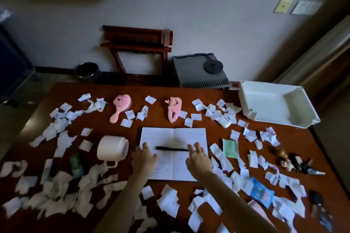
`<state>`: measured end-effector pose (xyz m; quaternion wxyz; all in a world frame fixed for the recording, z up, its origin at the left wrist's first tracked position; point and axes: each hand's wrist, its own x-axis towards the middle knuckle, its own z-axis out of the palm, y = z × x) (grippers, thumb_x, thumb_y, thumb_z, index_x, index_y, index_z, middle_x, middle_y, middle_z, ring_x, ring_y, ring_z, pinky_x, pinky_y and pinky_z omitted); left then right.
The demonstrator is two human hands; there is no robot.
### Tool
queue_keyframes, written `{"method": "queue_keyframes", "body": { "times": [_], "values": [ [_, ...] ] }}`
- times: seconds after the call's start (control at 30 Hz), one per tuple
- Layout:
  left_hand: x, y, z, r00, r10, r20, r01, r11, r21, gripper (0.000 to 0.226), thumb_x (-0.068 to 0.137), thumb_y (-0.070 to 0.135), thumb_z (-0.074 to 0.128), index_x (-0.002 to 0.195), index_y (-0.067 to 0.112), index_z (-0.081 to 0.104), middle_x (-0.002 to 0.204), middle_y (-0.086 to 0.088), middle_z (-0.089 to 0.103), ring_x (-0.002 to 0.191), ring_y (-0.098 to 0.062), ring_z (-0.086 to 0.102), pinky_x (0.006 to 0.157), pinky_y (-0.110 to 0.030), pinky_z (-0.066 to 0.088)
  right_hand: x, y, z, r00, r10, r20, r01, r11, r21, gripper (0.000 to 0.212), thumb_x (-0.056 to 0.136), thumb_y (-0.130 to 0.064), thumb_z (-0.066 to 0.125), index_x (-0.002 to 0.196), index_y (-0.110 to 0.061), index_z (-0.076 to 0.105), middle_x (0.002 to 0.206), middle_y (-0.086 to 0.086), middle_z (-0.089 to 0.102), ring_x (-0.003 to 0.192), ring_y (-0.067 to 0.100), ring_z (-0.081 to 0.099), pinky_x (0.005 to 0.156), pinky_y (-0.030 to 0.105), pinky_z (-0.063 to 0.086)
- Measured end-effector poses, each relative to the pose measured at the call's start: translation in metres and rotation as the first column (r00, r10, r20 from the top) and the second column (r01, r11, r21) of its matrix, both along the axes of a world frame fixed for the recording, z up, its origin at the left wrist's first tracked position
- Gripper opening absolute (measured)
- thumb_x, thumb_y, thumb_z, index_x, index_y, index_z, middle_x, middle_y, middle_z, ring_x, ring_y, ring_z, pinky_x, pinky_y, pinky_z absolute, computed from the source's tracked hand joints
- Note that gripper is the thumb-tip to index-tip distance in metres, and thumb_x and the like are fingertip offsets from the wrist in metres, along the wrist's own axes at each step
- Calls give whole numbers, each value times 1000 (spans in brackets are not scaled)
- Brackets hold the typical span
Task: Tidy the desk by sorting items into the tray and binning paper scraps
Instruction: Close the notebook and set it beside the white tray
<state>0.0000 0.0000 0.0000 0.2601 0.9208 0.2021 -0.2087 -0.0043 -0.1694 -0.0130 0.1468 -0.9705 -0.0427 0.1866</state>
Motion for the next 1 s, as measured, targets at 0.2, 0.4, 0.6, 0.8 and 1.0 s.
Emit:
{"method": "queue_keyframes", "body": {
  "times": [0.2,0.4,0.6,0.8,1.0],
  "values": [
    [1,5,-22,947,284,-151,-306,940,-153,68,87,28,54,143,6,22,139,-19,38,126,-37,41,102,-46,40,8,12,-22,990,117,-83,-128,982,-138,58,97,-23,45,146,-21,15,148,14,21,129,31,36,100,38,47],
    [11,7,-14,937,349,-6,-349,937,11,59,88,31,57,136,4,35,134,-17,49,126,-36,44,103,-46,34,13,16,-28,982,180,-57,-189,946,-263,71,88,-9,60,144,-17,17,143,16,25,122,27,42,95,32,48],
    [19,9,-27,894,405,-191,-412,911,1,67,86,39,59,138,7,31,143,-17,31,131,-33,33,105,-43,35,16,18,-32,990,139,-35,-144,955,-260,62,90,-12,57,141,-12,22,147,15,22,123,26,42,95,29,47],
    [20,10,-27,863,500,-72,-503,864,-22,69,86,31,61,139,4,27,141,-20,39,130,-37,36,105,-46,33,13,15,-42,994,100,-43,-108,962,-249,53,92,-18,55,138,-8,31,148,14,21,129,26,35,101,31,43],
    [14,11,-11,913,320,252,-305,947,-97,28,88,14,55,110,-4,54,113,-18,62,108,-33,58,80,-34,51,14,15,-43,989,-150,18,150,988,-17,29,97,-17,41,122,-4,48,137,11,39,120,22,43,99,28,44]
  ]
}}
